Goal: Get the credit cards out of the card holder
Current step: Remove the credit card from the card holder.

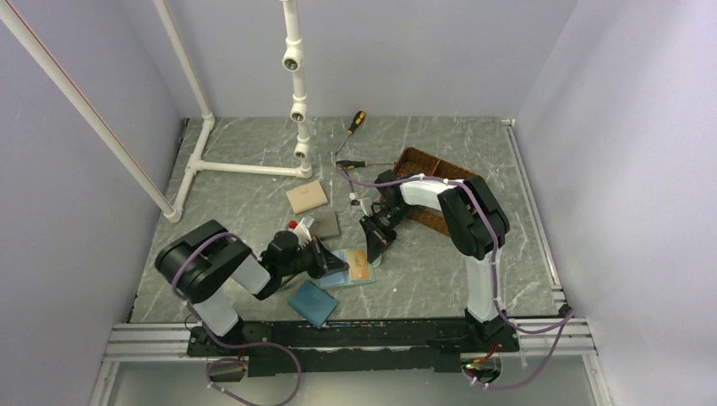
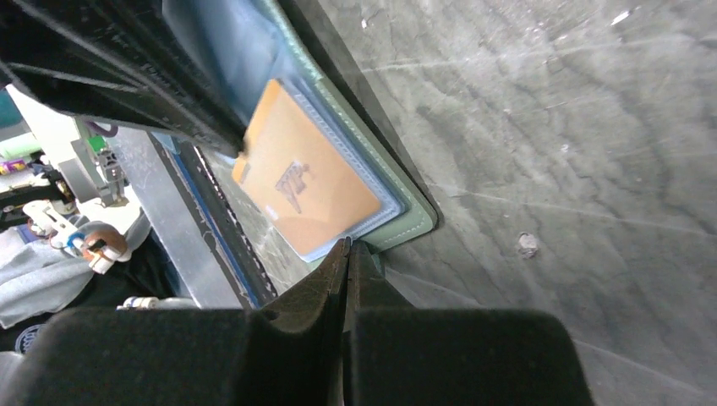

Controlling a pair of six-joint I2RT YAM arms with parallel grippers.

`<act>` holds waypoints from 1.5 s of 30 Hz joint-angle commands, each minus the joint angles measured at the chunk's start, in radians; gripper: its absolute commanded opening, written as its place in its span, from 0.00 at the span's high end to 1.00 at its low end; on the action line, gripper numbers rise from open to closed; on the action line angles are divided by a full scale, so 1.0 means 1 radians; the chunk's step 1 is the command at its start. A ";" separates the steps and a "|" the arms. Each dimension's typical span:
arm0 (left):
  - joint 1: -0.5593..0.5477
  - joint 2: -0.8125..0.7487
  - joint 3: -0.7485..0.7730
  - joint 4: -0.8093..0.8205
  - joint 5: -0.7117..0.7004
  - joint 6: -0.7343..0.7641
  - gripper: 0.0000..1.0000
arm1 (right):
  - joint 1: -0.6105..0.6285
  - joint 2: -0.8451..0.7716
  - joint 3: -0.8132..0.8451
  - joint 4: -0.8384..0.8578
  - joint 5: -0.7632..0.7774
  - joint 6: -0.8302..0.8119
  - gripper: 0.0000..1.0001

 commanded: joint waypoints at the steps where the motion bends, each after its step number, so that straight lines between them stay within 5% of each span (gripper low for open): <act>1: -0.011 -0.130 0.020 -0.194 -0.054 0.062 1.00 | -0.017 -0.021 0.007 0.112 0.004 -0.029 1.00; 18: -0.008 -0.219 0.001 -0.261 -0.079 0.078 1.00 | -0.027 -0.037 0.011 0.098 -0.016 -0.052 0.98; 25: -0.004 -0.212 0.027 -0.290 -0.052 0.081 0.74 | -0.027 -0.079 0.003 0.108 -0.107 -0.047 0.91; 45: -0.001 -0.149 0.065 -0.331 -0.049 0.070 0.59 | -0.020 -0.043 -0.019 0.145 -0.057 0.022 0.71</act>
